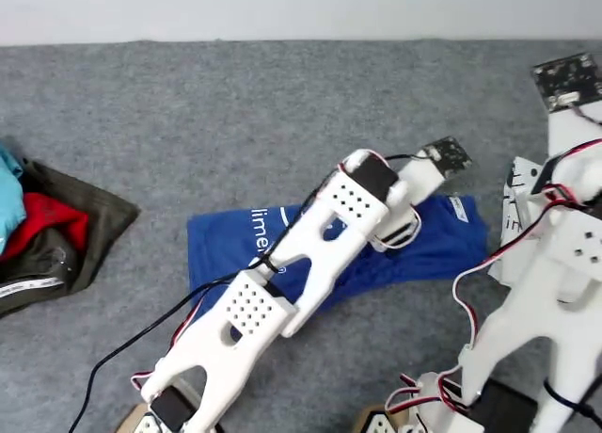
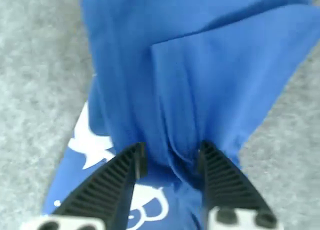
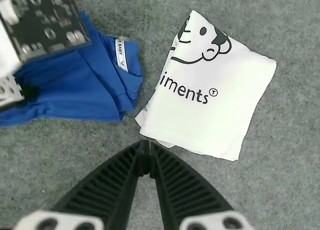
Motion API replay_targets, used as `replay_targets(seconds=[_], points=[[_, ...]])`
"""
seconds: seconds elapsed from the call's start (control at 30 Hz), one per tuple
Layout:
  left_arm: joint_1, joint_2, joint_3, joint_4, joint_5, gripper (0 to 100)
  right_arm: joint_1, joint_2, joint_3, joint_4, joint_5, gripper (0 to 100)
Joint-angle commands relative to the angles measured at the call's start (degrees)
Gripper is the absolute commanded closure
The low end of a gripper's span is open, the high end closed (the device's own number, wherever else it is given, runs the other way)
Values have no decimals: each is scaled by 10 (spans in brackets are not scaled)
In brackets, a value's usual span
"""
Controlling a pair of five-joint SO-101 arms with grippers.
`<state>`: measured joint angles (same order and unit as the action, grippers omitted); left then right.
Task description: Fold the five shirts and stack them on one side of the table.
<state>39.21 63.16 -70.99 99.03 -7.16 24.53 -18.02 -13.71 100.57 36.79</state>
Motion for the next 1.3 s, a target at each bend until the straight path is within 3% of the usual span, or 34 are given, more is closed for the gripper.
replay_targets(seconds=[0.0, 0.23, 0.5, 0.73, 0.9, 1.1, 1.27], points=[[-20, -24, -24, 15, 2, 822, 14, -25, -2, 21, 6, 987], [13, -124, -7, 17, 4, 823, 65, -20, -2, 18, 47, 987], [68, -214, 178, 14, 3, 823, 80, -19, -1, 20, 58, 987], [0, -216, 255, 11, 4, 824, 80, -19, -1, 20, 58, 987], [-37, -215, 328, -43, 2, 859, 80, -19, -1, 20, 58, 987], [-16, -222, 380, -62, 2, 871, 80, -19, -1, 20, 58, 987], [8, -246, 318, -18, 5, 871, 77, -19, 3, 20, 55, 987]])
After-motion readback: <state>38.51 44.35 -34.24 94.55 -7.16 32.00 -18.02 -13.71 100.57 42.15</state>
